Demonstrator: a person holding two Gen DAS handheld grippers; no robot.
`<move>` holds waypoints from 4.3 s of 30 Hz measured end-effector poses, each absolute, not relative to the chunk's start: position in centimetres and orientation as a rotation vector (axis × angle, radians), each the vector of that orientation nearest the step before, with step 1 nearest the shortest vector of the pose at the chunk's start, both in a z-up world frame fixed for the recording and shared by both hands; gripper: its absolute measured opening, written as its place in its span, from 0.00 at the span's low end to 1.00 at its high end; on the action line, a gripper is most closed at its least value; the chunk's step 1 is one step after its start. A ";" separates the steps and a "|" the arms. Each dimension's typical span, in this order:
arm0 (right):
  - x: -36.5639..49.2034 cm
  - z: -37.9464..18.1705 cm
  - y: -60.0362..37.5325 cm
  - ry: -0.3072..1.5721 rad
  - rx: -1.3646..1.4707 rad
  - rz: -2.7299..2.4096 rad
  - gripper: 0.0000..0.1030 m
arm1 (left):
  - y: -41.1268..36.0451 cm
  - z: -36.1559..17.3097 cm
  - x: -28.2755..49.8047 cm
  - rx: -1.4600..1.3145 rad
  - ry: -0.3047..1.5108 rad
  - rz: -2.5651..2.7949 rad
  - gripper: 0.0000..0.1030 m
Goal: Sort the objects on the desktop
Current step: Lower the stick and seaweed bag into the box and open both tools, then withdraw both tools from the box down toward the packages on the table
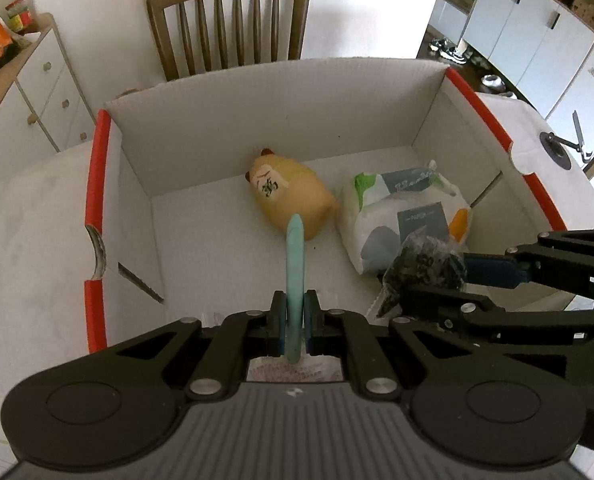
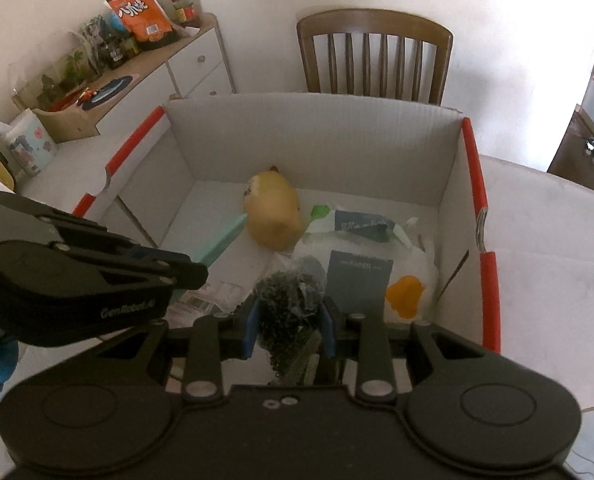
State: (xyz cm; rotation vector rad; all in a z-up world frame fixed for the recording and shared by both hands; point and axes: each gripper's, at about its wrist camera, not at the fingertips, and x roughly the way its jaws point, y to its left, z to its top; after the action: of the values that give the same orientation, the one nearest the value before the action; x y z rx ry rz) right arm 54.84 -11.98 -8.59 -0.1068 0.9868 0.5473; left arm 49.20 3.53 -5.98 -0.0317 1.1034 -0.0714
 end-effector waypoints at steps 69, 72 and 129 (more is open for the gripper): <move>39.5 -0.7 -19.2 0.892 -0.043 0.600 0.56 | 2.5 2.8 30.3 -0.052 0.930 -0.133 0.09; 38.0 -1.1 -19.5 0.896 -0.047 0.602 0.56 | 2.4 2.6 28.8 -0.060 0.928 -0.145 0.09; 28.0 -10.9 -20.7 0.940 -0.230 0.533 0.79 | 1.2 -7.7 17.8 -0.150 1.097 -0.107 1.00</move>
State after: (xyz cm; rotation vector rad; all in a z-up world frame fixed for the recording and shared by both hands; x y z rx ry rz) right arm 27.96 -20.70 -10.89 -0.2296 0.9401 0.5332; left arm 17.80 1.23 -7.74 -0.1500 1.0970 -0.1071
